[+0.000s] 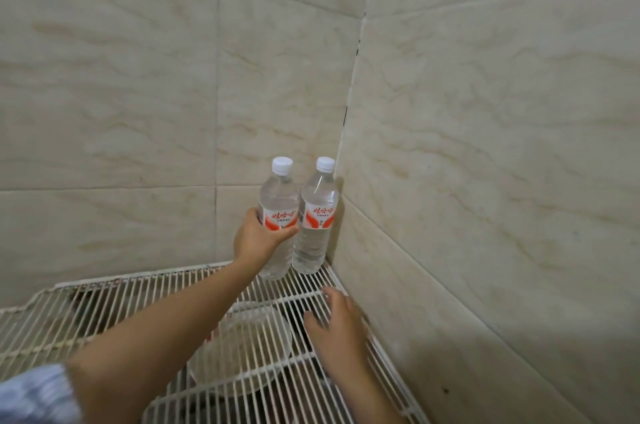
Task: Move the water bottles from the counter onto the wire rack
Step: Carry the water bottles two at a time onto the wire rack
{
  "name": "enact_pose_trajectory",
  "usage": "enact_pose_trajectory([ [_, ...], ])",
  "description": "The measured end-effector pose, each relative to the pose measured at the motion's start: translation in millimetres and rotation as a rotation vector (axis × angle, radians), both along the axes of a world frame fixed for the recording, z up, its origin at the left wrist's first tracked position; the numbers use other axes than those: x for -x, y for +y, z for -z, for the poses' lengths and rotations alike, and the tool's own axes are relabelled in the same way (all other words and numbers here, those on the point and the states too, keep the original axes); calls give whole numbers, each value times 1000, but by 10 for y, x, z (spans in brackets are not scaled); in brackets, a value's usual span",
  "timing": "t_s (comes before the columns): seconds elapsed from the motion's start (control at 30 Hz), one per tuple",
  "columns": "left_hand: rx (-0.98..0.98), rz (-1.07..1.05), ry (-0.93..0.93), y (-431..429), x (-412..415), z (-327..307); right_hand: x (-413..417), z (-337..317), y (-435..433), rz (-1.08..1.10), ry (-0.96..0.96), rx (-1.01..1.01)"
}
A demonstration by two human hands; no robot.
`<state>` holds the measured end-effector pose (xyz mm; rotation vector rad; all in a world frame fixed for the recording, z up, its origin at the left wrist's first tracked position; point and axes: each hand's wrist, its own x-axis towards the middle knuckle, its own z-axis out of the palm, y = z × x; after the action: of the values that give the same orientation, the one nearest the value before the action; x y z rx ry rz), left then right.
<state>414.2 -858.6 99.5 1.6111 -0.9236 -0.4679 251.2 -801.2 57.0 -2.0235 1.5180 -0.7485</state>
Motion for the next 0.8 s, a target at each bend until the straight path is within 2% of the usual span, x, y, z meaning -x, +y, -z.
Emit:
enact_pose_trajectory([
  [0.27, -22, 52, 27, -53, 17, 13, -10, 9, -23, -56, 25, 15],
  [0.43, -134, 74, -34, 93, -136, 97, -15, 30, -30, -95, 65, 25],
  [0.6, -243, -18, -121, 534, -526, 209, -59, 45, -18, -212, 223, 68],
  [0.8, -204, -295, -179, 1441, -1083, 153, -99, 93, 57, -377, 418, 118],
])
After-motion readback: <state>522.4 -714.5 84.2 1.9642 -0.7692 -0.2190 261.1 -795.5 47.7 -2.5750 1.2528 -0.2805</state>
